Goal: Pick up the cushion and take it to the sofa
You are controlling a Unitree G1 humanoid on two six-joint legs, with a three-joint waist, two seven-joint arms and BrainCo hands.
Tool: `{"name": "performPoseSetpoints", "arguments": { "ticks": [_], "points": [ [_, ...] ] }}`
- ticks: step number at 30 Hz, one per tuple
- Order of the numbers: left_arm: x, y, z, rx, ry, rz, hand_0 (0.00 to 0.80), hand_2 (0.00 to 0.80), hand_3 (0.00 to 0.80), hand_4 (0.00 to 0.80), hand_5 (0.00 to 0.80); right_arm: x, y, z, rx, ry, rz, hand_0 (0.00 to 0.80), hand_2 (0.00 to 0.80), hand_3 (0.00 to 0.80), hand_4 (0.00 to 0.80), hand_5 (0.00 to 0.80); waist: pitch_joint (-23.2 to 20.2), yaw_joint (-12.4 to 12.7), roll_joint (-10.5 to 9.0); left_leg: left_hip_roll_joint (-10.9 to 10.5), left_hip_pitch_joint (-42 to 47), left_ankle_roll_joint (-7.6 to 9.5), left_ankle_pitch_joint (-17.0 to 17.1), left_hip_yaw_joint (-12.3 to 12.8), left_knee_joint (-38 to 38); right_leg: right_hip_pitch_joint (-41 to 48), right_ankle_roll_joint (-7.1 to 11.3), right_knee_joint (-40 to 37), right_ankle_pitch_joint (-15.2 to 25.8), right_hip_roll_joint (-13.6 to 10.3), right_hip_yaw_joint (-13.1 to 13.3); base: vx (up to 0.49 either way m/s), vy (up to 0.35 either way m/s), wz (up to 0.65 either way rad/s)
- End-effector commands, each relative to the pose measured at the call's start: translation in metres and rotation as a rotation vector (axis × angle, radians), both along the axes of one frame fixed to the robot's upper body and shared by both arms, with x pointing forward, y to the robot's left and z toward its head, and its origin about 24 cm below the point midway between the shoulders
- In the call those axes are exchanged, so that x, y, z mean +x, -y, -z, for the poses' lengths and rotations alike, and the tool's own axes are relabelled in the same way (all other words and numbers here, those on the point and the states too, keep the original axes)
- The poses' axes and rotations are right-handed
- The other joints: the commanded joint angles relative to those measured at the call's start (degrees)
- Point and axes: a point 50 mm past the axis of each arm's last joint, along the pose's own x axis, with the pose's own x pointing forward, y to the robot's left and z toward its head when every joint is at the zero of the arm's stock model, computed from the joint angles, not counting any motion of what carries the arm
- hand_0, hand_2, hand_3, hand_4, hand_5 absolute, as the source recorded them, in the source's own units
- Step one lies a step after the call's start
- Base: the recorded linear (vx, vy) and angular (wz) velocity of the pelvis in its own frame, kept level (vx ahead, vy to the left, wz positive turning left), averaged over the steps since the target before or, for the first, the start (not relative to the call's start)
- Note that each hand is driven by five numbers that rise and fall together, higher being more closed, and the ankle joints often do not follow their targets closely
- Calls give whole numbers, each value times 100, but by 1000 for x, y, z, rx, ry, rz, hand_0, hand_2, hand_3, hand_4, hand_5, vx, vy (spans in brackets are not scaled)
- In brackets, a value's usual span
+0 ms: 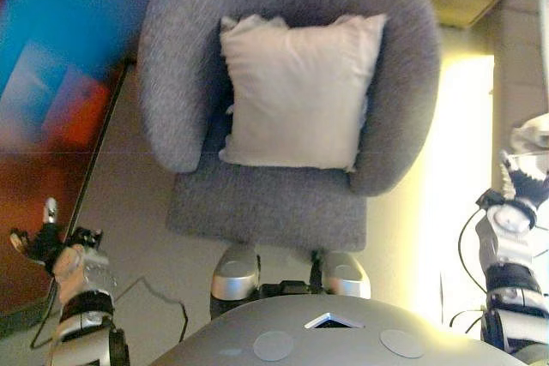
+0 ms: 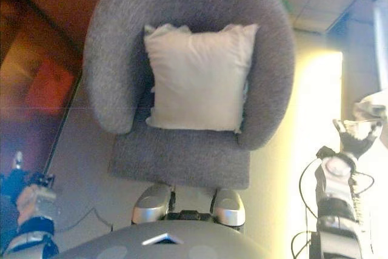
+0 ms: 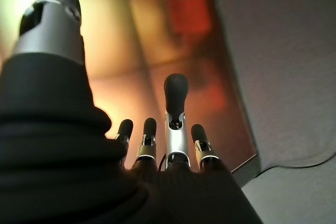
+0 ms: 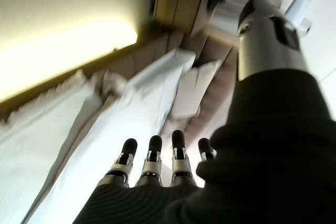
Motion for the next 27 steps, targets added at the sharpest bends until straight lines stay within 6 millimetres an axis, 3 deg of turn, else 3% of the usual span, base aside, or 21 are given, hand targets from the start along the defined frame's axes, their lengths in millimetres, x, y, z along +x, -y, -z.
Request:
{"name": "performPoseSetpoints", "arguments": {
  "ticks": [1, 9, 12, 16, 19, 21, 27],
  "points": [
    [-13, -7, 5, 9, -102, 39, 0, 0, 0, 0, 0, 1, 1, -2, -33, -27, -40, 0, 0, 0, 0, 0, -382, -88, 30, -305, 226, 91, -731, -15, 217, -76, -20, 312, -434, 130, 65, 38, -13, -13],
    [-54, 36, 60, -254, -424, 237, 0, 0, 0, 0, 0, -50, -43, 80, 217, -403, -88, 0, 0, 0, 0, 0, -633, -209, 57, -268, 557, 130, -735, 144, 174, 256, -44, 272, -435, 182, 167, 10, -13, -5],
    [-72, 64, 82, -388, -541, 298, 0, 0, 0, 0, 0, -77, -68, 113, 368, -595, -151, 0, 0, 0, 0, 0, -674, -215, 70, -272, 638, 166, -749, 162, 155, 353, -53, 225, -421, 198, 196, -11, -10, -8],
    [-89, 118, 109, -627, -695, 517, 0, 0, 0, 0, 0, -109, -122, 148, 542, -824, -282, 0, 0, 0, 0, 0, -697, -226, 56, -277, 714, 221, -772, 171, 126, 430, -63, 212, -417, 204, 206, -28, -18, -9],
    [-96, 155, 119, -773, -746, 624, 0, 0, 0, 0, 0, -124, -149, 159, 618, -921, -343, 0, 0, 0, 0, 0, -716, -223, 60, -286, 761, 269, -805, 183, 109, 472, -67, 206, -414, 214, 202, -25, -22, -8],
    [-99, 166, 121, -834, -767, 617, 0, 0, 0, 0, 0, -129, -157, 162, 640, -968, -369, 0, 0, 0, 0, 0, -710, -219, 59, -289, 790, 278, -824, 186, 94, 499, -59, 211, -429, 211, 184, -28, -16, -5],
    [-90, 168, 121, -828, -810, 679, 0, 0, 0, 0, 0, -125, -159, 163, 618, -1011, -418, 0, 0, 0, 0, 0, -680, -205, 64, -295, 874, 291, -908, 151, 59, 578, -43, 170, -457, 230, 162, -21, -17, -5]
  ]
}}
